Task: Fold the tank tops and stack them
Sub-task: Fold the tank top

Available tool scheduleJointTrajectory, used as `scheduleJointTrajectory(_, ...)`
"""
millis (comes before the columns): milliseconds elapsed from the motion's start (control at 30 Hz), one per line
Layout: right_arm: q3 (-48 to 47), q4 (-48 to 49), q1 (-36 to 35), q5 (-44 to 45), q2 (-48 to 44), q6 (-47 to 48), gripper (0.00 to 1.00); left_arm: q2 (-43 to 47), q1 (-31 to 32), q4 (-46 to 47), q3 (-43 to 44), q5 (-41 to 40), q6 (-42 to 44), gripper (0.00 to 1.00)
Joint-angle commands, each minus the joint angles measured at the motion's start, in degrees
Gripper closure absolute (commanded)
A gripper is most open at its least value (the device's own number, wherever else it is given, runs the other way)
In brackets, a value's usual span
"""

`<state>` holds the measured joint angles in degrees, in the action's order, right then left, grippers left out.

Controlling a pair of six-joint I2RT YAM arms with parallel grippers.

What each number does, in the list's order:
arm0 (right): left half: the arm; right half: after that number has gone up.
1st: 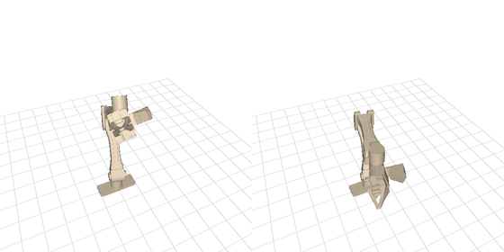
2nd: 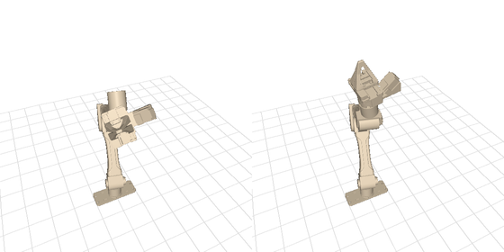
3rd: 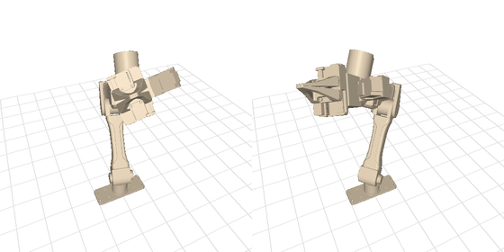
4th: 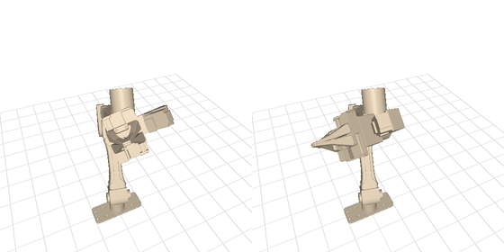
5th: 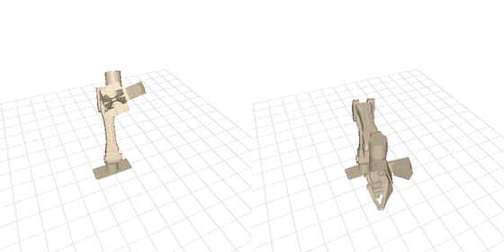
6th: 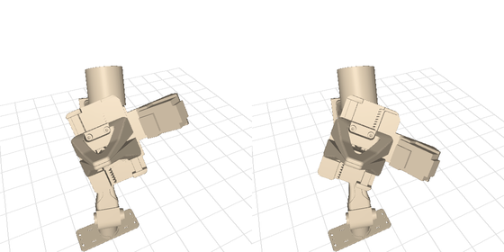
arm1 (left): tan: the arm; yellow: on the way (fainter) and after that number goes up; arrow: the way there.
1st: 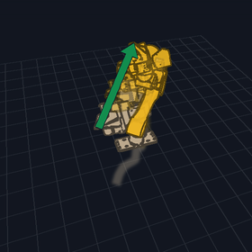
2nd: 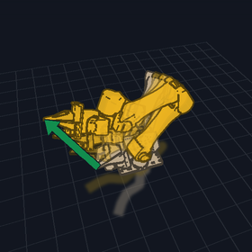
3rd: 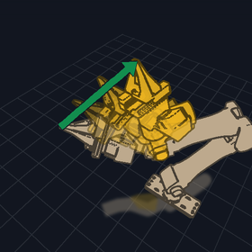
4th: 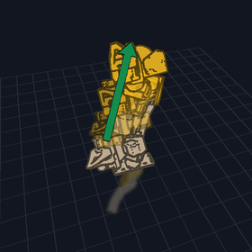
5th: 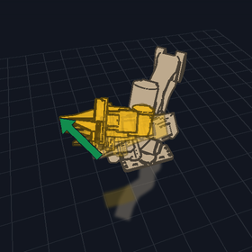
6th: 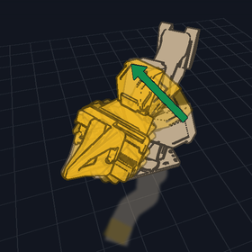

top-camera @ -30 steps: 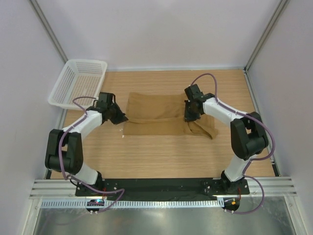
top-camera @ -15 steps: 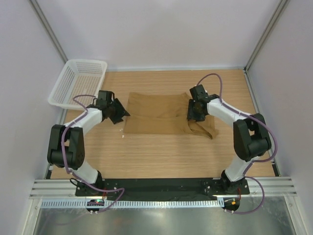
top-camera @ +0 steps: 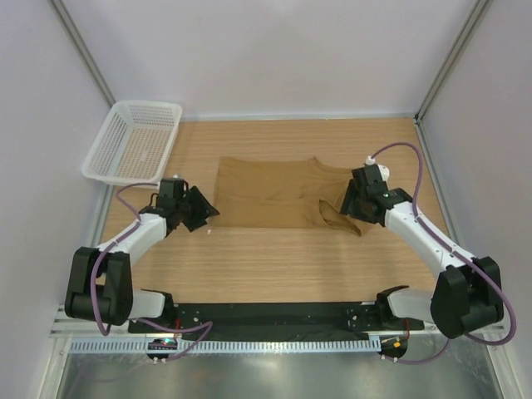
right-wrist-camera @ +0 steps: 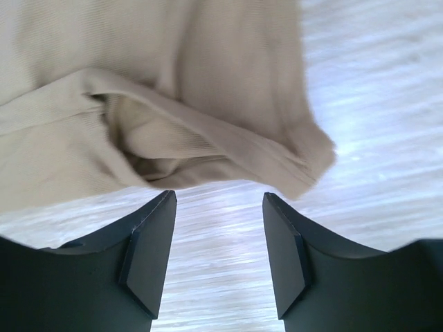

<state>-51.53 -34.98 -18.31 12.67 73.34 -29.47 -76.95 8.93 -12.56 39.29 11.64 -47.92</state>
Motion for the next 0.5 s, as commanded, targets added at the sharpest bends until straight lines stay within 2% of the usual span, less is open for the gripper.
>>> scheduleJointTrajectory(0, 3.88, 0.88, 3.71, 2.28, -4.60, -4.18, 0.41, 1.97, 0.12, 7.19, -2.37, 2.16, -0.86, 0.44)
scheduleJointTrajectory(200, 10.04, 3.34, 9.07, 1.84, -6.98, -7.08, 0.40, 2.68, 0.12, 13.77, -6.06, 1.20, 0.90, 0.44)
scheduleJointTrajectory(333, 11.97, 5.09, 11.53, 0.26, -6.90, -9.98, 0.39, 1.54, 0.21, 13.61, -6.07, 1.45, 2.48, 0.45)
scheduleJointTrajectory(467, 14.35, 9.30, 13.21, -2.12, -7.07, -13.06, 0.43, 1.36, 0.21, 13.79, -6.33, 1.28, 2.66, 0.45)
